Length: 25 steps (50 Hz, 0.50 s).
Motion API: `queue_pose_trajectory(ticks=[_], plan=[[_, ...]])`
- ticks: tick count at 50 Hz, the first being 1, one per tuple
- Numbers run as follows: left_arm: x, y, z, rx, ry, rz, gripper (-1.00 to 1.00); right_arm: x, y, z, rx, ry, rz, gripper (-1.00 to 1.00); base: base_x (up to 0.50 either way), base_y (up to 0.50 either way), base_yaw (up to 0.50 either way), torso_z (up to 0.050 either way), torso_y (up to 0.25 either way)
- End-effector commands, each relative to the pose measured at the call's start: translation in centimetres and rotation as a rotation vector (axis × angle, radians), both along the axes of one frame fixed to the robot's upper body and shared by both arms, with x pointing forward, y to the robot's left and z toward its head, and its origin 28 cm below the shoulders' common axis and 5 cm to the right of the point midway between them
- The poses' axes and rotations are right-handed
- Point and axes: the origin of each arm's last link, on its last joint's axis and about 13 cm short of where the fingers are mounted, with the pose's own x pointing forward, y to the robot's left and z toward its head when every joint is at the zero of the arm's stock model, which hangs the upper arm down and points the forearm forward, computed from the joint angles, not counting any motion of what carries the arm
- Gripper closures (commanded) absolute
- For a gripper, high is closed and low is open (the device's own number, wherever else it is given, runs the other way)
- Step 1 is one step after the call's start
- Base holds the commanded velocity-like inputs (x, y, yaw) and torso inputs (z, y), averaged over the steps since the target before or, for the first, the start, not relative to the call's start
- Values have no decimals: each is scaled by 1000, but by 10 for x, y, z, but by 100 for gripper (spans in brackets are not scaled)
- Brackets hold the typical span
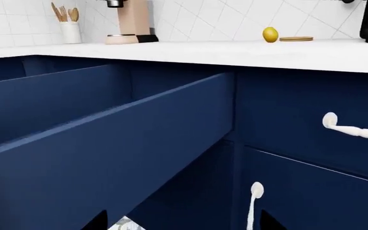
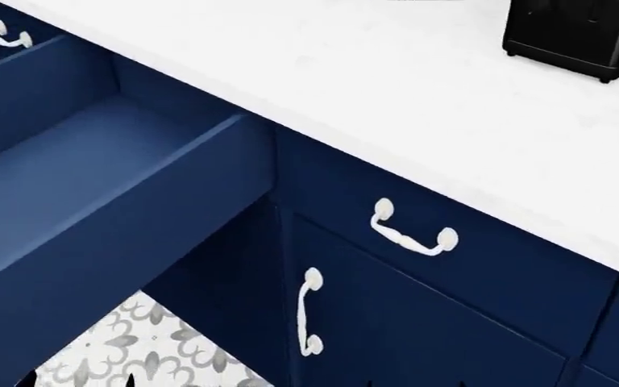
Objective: Close the left drawer.
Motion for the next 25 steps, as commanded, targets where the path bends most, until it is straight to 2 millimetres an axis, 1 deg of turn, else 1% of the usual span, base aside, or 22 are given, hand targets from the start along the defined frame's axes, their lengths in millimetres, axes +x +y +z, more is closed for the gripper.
queue_pose_trajectory(ticks=[1,9,18,25], plan=[[0,-1,1,3,-3,-2,-100,0,0,0,2,-2,1,-100,0,0,500,0,0],[3,0,2,4,-5,-5,-100,0,0,2,1,-6,4,-100,0,0,500,0,0],[-4,-2,2,9,-6,-2,-100,-1,0,1,6,-7,3,-100,0,0,500,0,0],[-2,-1,2,7,-7,-2,-100,-2,0,1,5,-8,1,-100,0,0,500,0,0]])
